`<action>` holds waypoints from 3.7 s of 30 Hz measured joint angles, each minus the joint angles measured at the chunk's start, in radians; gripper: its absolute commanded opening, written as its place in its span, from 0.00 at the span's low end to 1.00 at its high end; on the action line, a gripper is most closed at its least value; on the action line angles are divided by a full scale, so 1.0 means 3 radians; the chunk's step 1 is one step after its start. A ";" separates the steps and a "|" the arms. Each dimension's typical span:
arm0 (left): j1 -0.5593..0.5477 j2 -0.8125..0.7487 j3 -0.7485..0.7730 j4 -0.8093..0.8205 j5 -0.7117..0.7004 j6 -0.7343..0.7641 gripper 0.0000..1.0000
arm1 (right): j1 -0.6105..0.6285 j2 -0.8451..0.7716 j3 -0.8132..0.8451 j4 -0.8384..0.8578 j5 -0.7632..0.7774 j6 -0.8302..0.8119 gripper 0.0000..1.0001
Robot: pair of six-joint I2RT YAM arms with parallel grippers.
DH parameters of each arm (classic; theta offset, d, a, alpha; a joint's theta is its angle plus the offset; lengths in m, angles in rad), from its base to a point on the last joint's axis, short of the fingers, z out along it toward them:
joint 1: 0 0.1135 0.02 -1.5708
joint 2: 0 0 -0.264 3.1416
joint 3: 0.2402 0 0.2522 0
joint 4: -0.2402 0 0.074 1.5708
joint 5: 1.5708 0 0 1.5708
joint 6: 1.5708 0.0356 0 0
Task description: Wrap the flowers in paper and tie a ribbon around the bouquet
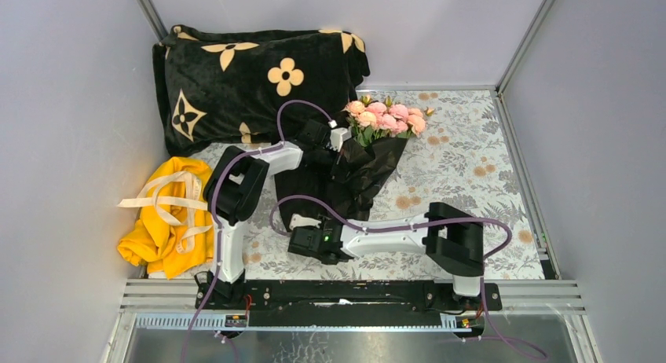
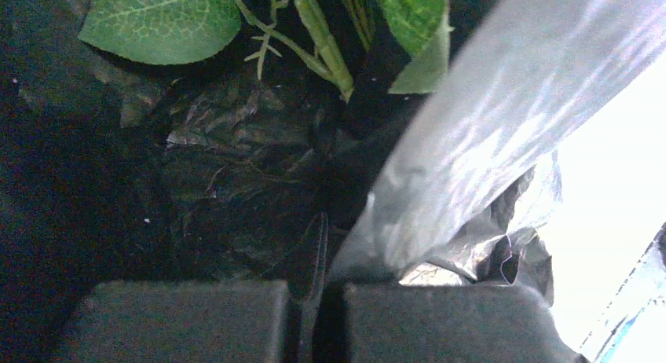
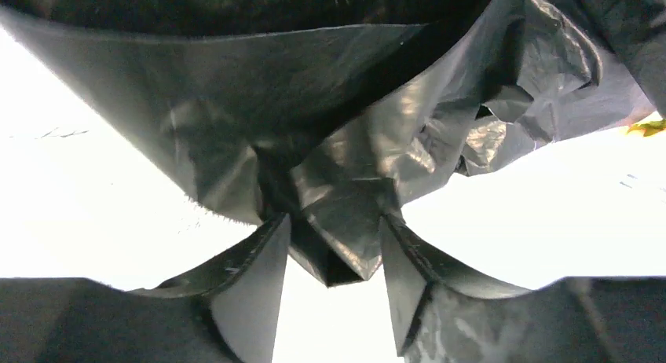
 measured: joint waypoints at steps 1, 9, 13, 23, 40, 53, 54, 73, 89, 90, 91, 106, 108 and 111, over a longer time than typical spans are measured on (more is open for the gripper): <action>0.0015 0.0000 -0.0019 0.0034 0.0027 -0.0025 0.00 | 0.0011 -0.0045 0.0041 -0.0074 -0.0042 0.0038 0.59; 0.0079 -0.0001 -0.0120 0.0214 0.0170 -0.0169 0.00 | 0.0078 -0.0595 0.0463 -0.0379 -0.0526 0.0276 0.66; 0.0097 -0.0008 -0.0160 0.0273 0.0253 -0.0216 0.00 | 0.0036 -0.1003 0.0403 -0.0314 -0.0842 0.0440 0.64; 0.0107 -0.0014 -0.0221 0.0323 0.0401 -0.0301 0.02 | -0.1287 -0.1818 -0.0876 0.0816 -0.1542 0.1316 0.19; 0.0136 -0.0065 -0.0217 0.0225 0.0454 -0.0336 0.39 | -0.1277 -0.1147 -0.1635 0.1829 -0.1863 0.1768 0.10; 0.0201 -0.0097 0.0306 -0.0280 0.0174 -0.0238 0.68 | -0.1279 -0.1185 -0.1734 0.2005 -0.1919 0.1849 0.11; 0.0206 -0.0136 0.0336 -0.0331 0.0170 -0.0210 0.75 | -0.1279 -0.1184 -0.1736 0.2000 -0.1935 0.1854 0.11; 0.1334 -0.1746 0.0139 -0.1394 -0.0594 0.0580 0.99 | -0.1280 -0.1055 -0.1696 0.2050 -0.2049 0.1895 0.10; 0.0694 -0.1623 -0.0141 -0.1356 0.0329 0.0548 0.00 | -0.1383 -0.1003 -0.1680 0.2093 -0.2228 0.2040 0.10; 0.0582 -0.1648 -0.0100 -0.1348 0.0399 0.0526 0.00 | -0.1409 -0.0996 -0.1687 0.2106 -0.2270 0.2065 0.10; 0.0456 -0.1656 -0.0038 -0.1334 0.0473 0.0501 0.00 | -0.1442 -0.0991 -0.1695 0.2120 -0.2321 0.2097 0.10; -0.0445 -0.0704 0.0155 -0.0659 0.0650 0.0179 0.00 | -0.1770 -0.0977 -0.2124 0.2827 -0.2815 0.3068 0.09; -0.0495 -0.0507 0.0197 -0.0624 0.0613 0.0174 0.00 | -0.1775 -0.1021 -0.2169 0.2850 -0.2764 0.3180 0.09; -0.0533 -0.0217 0.0203 -0.0552 0.0483 0.0172 0.00 | -0.1766 -0.1183 -0.2223 0.2808 -0.2608 0.3240 0.09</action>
